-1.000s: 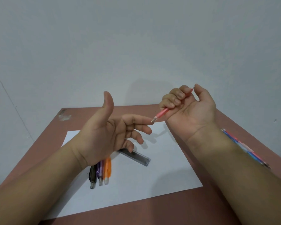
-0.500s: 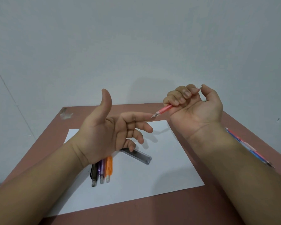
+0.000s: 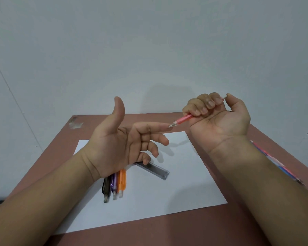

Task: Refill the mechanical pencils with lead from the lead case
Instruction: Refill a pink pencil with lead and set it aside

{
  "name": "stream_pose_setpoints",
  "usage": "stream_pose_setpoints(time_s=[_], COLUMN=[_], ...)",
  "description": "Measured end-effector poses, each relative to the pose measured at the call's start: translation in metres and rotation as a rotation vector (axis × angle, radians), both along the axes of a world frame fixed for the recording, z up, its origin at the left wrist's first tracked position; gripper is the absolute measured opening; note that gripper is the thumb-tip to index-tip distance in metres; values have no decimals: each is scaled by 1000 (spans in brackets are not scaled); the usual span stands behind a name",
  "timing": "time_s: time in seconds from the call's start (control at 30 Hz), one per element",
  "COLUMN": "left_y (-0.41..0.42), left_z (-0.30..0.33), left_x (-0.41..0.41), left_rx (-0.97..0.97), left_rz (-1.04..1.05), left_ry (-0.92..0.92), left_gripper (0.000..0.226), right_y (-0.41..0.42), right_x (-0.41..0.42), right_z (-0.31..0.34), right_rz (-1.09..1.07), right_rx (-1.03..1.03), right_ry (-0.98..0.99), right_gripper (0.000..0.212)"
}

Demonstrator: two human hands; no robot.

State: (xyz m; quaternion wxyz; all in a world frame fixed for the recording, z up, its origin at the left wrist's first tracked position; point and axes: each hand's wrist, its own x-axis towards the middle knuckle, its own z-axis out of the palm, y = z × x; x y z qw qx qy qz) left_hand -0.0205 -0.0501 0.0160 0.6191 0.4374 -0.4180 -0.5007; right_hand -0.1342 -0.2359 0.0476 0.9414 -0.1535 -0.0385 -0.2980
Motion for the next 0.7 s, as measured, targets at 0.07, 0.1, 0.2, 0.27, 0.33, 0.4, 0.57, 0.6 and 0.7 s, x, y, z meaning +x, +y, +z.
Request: stream_pose_setpoints(time_s=[0.07, 0.1, 0.2, 0.27, 0.33, 0.4, 0.57, 0.6, 0.7], left_y=[0, 0, 0, 0, 0, 0, 0, 0, 0], left_z=[0, -1, -1, -1, -1, -1, -1, -1, -2], left_x=[0, 0, 1, 1, 1, 1, 1, 1, 1], left_rx=[0, 0, 1, 0, -1, -3, -10, -10, -10], left_rz=[-4, -6, -8, -12, -13, -15, -22, -23, -25], left_ry=[-2, -1, -2, -1, -2, 3, 0, 0, -1], left_gripper=[115, 115, 115, 114, 114, 114, 114, 114, 113], right_y=[0, -1, -1, -1, -1, 0, -1, -1, 0], right_x=[0, 0, 0, 0, -1, -1, -2, -2, -2], right_z=[0, 0, 0, 0, 0, 0, 2, 2, 1], right_rz=[0, -1, 4, 4, 3, 2, 3, 4, 3], right_rx=[4, 6, 7, 8, 9, 12, 3, 4, 10], right_ry=[-4, -6, -11, -12, -13, -14, -13, -15, -15], right_gripper=[37, 37, 37, 38, 38, 38, 37, 37, 37])
